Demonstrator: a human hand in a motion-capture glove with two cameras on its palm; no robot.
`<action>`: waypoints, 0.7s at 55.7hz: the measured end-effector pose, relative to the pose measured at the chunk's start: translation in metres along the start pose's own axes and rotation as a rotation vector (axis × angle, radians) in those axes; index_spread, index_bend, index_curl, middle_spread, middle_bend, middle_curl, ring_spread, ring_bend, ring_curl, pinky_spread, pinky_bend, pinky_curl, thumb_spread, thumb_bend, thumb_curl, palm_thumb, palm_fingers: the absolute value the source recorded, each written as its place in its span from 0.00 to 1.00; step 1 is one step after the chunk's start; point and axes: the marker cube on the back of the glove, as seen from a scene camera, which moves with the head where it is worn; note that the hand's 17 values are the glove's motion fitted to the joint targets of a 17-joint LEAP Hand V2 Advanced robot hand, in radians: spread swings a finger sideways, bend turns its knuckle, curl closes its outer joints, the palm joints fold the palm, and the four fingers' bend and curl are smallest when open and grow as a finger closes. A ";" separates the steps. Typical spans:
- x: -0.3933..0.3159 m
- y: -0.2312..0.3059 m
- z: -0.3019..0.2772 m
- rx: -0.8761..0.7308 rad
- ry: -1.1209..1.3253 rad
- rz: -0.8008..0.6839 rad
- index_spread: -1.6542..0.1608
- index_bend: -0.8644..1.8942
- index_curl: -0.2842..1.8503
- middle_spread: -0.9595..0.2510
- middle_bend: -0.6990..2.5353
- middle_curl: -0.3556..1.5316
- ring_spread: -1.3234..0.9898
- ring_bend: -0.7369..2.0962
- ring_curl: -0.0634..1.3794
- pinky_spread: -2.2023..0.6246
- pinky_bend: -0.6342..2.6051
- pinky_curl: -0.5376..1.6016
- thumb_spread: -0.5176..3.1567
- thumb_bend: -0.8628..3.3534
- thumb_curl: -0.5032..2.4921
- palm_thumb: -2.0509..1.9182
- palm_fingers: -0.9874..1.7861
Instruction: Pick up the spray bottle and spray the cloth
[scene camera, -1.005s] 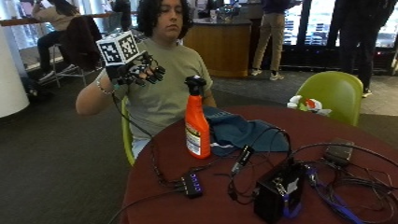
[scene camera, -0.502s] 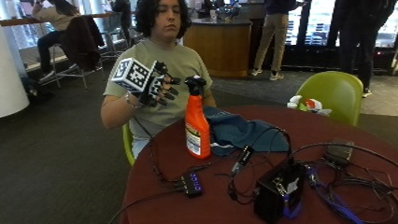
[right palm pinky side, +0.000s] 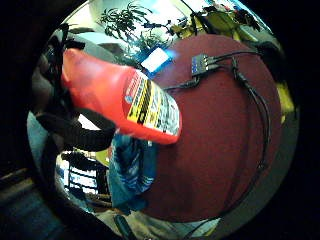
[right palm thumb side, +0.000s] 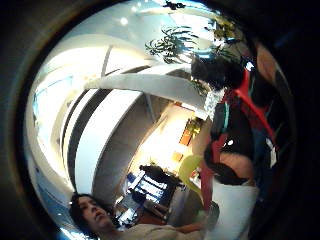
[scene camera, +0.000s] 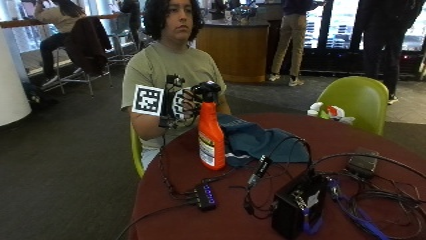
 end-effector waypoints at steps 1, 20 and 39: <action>0.000 -0.001 0.001 0.005 0.006 0.002 0.78 0.36 0.23 0.74 0.32 0.42 0.53 0.49 0.34 0.71 0.41 0.46 0.46 0.22 0.32 0.74 0.81; 0.001 -0.013 0.017 0.188 0.086 -0.002 0.78 0.52 0.35 0.64 0.41 0.53 0.49 0.58 0.45 0.71 0.47 0.53 0.51 0.22 0.34 0.76 0.85; -0.015 0.014 -0.004 -0.030 0.179 0.019 0.78 0.56 0.42 0.62 0.47 0.61 0.49 0.63 0.52 0.72 0.52 0.58 0.50 0.22 0.38 0.75 0.76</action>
